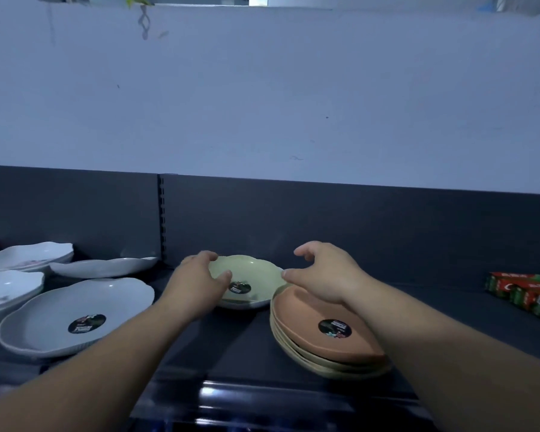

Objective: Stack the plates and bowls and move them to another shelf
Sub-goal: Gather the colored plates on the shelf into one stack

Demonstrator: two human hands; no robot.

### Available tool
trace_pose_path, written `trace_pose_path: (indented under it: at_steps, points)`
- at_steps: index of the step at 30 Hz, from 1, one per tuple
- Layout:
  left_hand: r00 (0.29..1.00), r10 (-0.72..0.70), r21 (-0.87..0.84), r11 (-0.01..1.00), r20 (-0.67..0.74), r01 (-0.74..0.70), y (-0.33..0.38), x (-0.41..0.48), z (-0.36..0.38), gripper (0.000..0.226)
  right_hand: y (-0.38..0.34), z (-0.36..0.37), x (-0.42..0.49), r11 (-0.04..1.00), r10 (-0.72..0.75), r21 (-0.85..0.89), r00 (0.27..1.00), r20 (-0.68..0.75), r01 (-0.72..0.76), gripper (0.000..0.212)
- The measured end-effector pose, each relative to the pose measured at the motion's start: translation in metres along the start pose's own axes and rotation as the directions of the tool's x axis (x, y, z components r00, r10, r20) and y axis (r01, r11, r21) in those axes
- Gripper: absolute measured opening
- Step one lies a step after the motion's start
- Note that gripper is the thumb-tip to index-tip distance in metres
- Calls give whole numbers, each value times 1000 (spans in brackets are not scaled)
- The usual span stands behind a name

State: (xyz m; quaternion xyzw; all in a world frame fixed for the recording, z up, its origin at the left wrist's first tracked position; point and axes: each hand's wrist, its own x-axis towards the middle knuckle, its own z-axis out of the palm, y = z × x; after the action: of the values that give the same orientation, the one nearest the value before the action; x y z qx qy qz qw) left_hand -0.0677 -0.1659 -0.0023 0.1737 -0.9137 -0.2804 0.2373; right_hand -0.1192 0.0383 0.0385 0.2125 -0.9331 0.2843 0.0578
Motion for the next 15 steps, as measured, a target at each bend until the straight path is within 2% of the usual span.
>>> trace_pose_path:
  at_steps: [3, 8, 11, 15]
  points:
    - [999, -21, 105, 994, 47, 16, -23, 36, -14, 52, -25, 13, 16, 999, 30, -15, 998, 55, -30, 58]
    - [972, -19, 307, 950, 233, -55, -38, 77, -14, 45, -57, 40, 38, 993, 100, -69, 988, 121, -92, 63]
    - [947, -34, 361, 928, 319, -89, -42, 94, -6, 35, -65, 55, 46, 988, 142, -80, 981, 132, -132, 67]
    - [934, -32, 389, 914, 355, -116, -44, 106, -3, 27, -68, 65, 50, 980, 190, -82, 974, 128, -180, 69]
